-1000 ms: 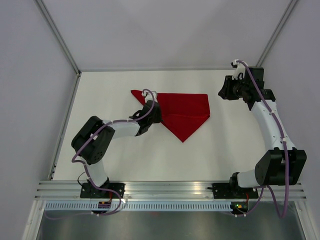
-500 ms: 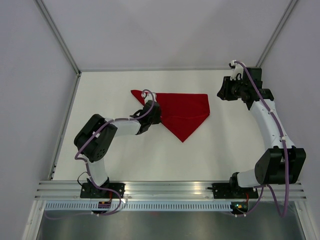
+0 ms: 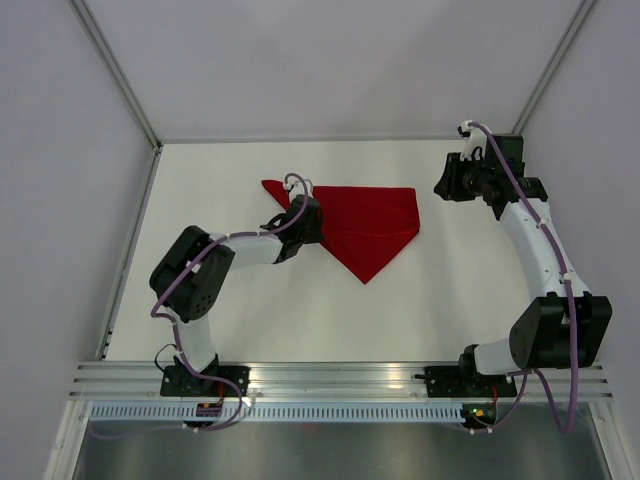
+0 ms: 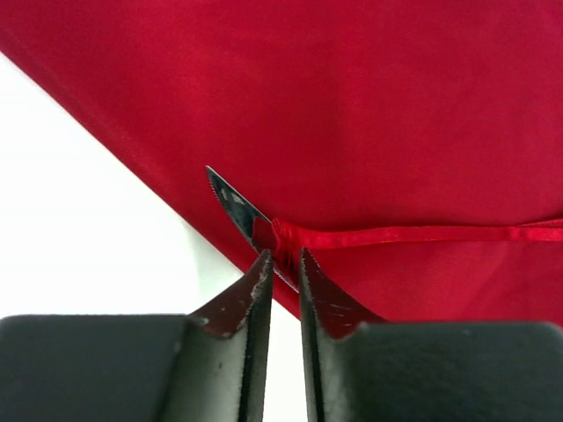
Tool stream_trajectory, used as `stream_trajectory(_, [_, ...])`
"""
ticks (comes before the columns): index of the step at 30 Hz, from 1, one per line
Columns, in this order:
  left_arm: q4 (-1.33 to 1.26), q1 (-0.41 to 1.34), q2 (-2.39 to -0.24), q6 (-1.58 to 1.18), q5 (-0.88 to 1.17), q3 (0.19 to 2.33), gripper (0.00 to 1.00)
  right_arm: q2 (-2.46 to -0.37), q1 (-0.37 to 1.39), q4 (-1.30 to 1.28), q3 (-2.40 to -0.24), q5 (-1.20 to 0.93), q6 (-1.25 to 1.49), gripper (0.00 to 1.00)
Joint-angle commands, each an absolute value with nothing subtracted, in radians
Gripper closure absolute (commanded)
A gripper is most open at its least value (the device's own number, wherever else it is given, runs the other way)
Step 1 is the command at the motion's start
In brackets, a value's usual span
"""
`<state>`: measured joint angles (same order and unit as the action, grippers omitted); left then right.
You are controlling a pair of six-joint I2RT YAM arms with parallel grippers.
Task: Fold the napkin, place the utensils inside, and roll it up
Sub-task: Fold the napkin
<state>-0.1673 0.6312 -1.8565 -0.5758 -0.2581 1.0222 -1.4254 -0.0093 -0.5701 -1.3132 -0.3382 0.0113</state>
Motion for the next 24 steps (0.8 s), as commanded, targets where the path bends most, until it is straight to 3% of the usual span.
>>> stream_trajectory(1, [-0.172, 0.615, -1.87, -0.583, -0.241, 1.06, 0.76, -1.424, -0.006, -0.574, -1.304, -0.325, 0.009, 0.64])
stream_trajectory(3, [-0.173, 0.612, -1.867, -0.584, -0.241, 1.058, 0.73, -1.422, 0.021, -0.574, -1.305, -0.327, 0.009, 0.65])
stream_trajectory(7, [-0.186, 0.606, -1.839, -0.574, -0.248, 1.045, 0.53, -1.424, 0.021, -0.575, -1.305, -0.325, 0.009, 0.64])
stream_trajectory(11, [-0.183, 0.572, -1.804, -0.572, -0.241, 1.043, 0.41, -1.425, 0.025, -0.575, -1.307, -0.325, -0.018, 0.65])
stream_trajectory(17, [-0.173, 0.447, -1.75, -0.633, -0.177, 1.031, 0.36, -1.425, 0.029, -0.574, -1.307, -0.325, -0.018, 0.65])
stream_trajectory(24, [-0.143, 0.298, -1.784, -0.727, -0.077, 1.048, 0.36, -1.422, 0.031, -0.574, -1.305, -0.333, -0.018, 0.65])
